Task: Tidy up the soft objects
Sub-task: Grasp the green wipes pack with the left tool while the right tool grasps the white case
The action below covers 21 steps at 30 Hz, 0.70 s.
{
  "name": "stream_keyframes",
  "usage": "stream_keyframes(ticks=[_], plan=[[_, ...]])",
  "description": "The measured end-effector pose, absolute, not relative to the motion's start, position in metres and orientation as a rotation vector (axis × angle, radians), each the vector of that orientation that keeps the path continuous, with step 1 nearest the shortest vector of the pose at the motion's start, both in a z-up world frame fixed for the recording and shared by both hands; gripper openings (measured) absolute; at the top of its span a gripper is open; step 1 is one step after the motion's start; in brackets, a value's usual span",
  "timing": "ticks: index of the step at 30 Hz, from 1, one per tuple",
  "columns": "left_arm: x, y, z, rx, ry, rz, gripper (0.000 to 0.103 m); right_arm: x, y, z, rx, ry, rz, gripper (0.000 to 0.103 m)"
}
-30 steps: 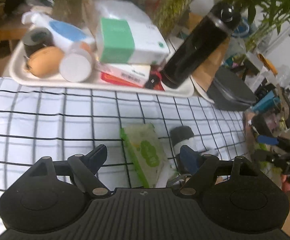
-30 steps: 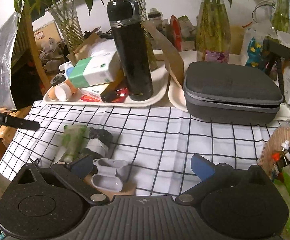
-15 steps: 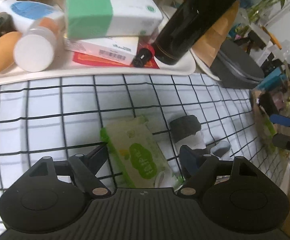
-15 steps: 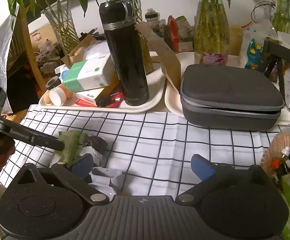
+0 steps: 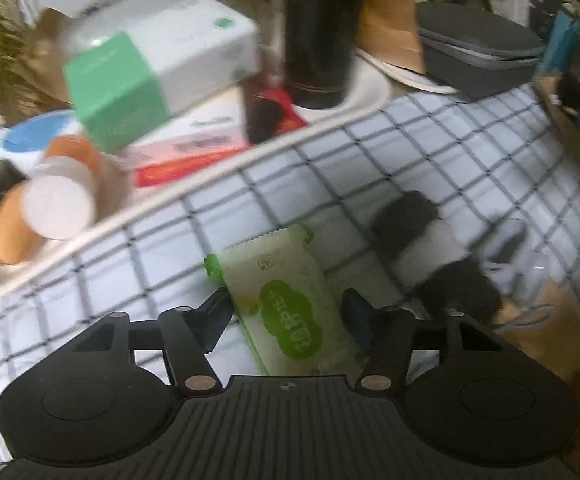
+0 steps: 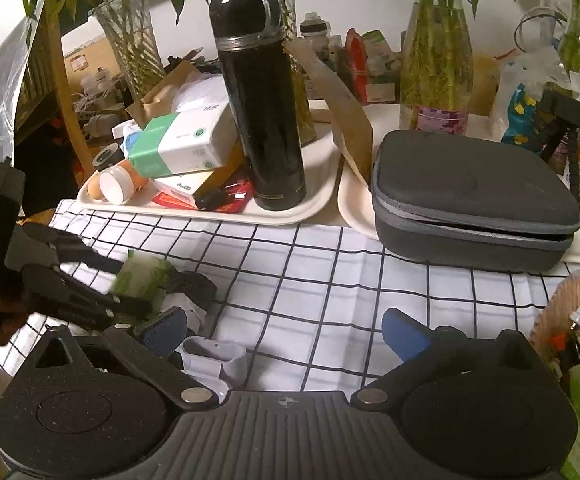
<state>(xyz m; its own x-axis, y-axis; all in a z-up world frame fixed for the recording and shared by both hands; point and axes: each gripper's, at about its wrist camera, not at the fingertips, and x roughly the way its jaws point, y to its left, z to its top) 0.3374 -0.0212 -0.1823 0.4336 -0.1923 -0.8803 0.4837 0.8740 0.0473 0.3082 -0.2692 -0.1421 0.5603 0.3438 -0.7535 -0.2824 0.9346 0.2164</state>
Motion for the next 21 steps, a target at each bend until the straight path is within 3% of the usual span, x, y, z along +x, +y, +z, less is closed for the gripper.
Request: stream_keyframes(ticks=[9, 13, 18, 21], plan=[[0.34, -0.016, -0.187, 0.267, 1.043, -0.411, 0.058, 0.313, -0.258, -0.159, -0.001, 0.931, 0.403, 0.103], [0.342, -0.009, -0.185, 0.212, 1.05, -0.387, 0.05, 0.315, -0.252, -0.165, -0.019, 0.935, 0.446, 0.103], [0.343, -0.004, -0.18, 0.152, 1.054, -0.399, 0.048, 0.317, -0.241, -0.172, -0.021, 0.945, 0.539, 0.102], [0.342, -0.002, -0.173, 0.141, 1.021, -0.4, 0.048, 0.319, -0.234, -0.178, -0.021, 0.963, 0.592, 0.097]])
